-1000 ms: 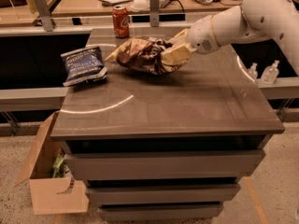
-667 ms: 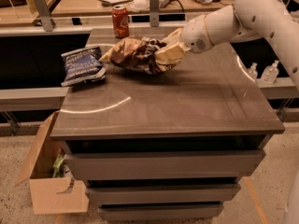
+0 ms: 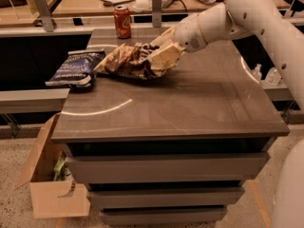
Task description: Move brown chip bag near blue chip bag
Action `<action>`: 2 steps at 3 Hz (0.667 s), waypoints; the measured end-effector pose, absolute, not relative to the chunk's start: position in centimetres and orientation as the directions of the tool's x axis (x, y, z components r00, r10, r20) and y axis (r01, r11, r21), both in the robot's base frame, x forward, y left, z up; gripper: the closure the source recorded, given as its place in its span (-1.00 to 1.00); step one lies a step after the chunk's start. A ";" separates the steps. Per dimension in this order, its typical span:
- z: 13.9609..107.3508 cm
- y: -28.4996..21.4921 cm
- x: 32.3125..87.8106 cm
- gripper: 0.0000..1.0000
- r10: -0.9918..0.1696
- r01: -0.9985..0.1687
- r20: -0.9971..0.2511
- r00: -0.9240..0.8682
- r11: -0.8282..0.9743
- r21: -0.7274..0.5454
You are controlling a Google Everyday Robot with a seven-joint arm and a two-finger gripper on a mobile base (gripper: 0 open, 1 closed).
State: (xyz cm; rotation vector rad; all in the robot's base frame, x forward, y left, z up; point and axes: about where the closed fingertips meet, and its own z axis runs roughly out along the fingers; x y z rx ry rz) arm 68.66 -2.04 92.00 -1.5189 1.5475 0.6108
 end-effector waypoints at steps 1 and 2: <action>91.9 -1.9 68.8 -0.97 -0.549 -0.966 -0.828 0.115 0.132 -0.222; 92.0 -3.7 69.1 -1.00 -0.552 -0.959 -0.830 0.077 0.186 -0.213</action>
Offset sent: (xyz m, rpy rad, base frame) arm 0.0095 -0.0489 0.0042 0.0001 0.0140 -0.1375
